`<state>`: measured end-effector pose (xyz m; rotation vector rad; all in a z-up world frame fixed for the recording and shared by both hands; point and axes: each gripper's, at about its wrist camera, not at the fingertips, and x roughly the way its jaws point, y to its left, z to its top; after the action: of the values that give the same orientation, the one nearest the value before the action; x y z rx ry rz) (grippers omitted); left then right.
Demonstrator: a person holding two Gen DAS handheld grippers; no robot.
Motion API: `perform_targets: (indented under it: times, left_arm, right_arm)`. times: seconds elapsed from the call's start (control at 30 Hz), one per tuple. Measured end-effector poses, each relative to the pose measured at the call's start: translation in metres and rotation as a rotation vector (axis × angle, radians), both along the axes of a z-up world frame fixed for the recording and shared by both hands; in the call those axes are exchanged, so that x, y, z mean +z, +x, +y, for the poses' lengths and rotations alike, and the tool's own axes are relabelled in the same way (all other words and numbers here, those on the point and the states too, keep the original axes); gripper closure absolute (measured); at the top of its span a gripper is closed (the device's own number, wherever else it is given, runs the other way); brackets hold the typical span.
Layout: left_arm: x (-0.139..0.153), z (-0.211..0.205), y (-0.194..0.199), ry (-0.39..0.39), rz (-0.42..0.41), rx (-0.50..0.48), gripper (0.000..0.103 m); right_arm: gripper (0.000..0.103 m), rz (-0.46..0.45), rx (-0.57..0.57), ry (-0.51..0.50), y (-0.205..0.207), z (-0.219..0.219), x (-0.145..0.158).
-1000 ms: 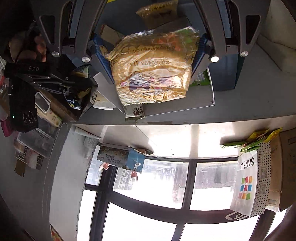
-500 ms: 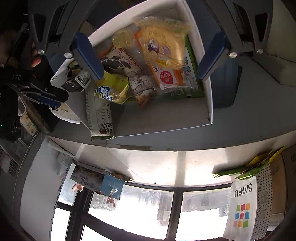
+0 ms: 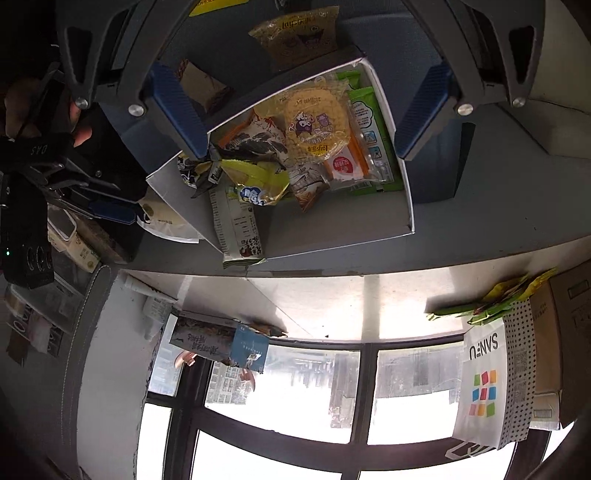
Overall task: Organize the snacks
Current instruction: 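Withdraw both grippers from the box toward the remaining snacks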
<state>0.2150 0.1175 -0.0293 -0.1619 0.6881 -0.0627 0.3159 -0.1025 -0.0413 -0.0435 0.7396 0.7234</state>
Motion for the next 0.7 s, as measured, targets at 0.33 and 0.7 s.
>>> perform_targets:
  times: [0.33,0.7]
  left_arm:
    - [0.010,-0.023,-0.112,-0.025,-0.086,0.000,0.000]
    - [-0.020,-0.050,-0.165,-0.002,-0.061,0.003,0.000]
  right_arm:
    - [0.000,-0.084,0.125,0.023,-0.101,-0.034,0.008]
    - [0.000,-0.050,0.152,-0.025,-0.173,-0.068,-0.037]
